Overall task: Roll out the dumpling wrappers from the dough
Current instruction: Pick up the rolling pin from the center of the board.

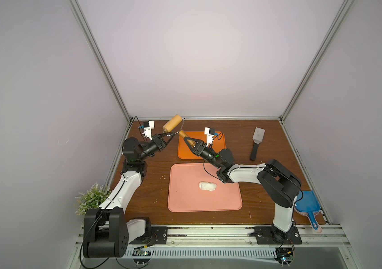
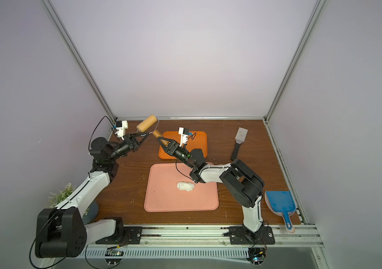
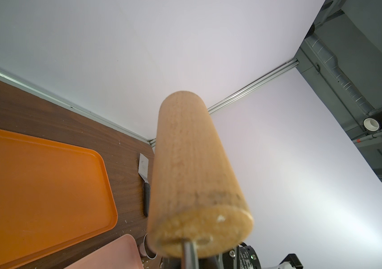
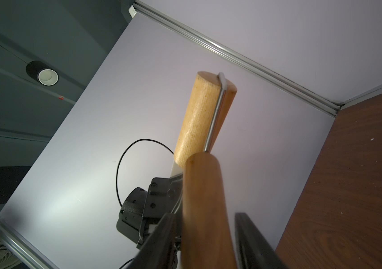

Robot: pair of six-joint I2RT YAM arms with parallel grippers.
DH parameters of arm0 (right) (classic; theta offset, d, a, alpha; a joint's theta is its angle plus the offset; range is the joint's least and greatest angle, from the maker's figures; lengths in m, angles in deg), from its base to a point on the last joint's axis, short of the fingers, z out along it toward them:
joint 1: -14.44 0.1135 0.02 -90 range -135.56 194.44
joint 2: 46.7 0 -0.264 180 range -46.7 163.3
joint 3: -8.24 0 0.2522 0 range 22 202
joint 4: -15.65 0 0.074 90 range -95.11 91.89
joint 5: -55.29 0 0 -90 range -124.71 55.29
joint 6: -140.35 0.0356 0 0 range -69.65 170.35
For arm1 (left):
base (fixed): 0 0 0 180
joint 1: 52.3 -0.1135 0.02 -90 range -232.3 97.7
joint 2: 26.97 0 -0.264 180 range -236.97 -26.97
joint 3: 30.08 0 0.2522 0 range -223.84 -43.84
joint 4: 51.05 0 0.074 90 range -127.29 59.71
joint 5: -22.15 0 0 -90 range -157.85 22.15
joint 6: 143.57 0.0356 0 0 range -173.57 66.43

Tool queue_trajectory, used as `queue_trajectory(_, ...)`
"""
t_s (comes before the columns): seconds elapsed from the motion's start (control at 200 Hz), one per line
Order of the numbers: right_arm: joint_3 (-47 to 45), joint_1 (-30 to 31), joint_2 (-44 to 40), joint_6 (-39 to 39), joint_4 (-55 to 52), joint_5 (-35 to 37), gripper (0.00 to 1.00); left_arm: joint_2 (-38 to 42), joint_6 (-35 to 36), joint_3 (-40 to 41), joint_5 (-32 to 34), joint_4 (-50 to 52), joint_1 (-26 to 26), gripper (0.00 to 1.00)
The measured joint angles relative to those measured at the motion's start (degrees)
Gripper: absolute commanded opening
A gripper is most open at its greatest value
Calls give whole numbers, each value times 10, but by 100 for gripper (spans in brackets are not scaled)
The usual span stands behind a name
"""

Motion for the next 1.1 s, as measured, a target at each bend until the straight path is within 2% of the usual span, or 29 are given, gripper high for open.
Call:
queue_trajectory(0.325,-12,-7,0,4,11,3,51,0,2,0,-2,3,0,1)
queue_trajectory(0.575,-15,-10,0,5,16,9,43,0,6,0,-3,8,0,1)
queue_trajectory(0.946,-14,-9,0,8,18,8,40,0,10,0,-2,9,0,1)
queue_trajectory(1.051,-14,-10,0,10,19,6,47,0,10,0,-2,9,0,1)
queue_trajectory(1.101,-14,-10,0,13,19,4,48,0,11,0,-2,9,0,1)
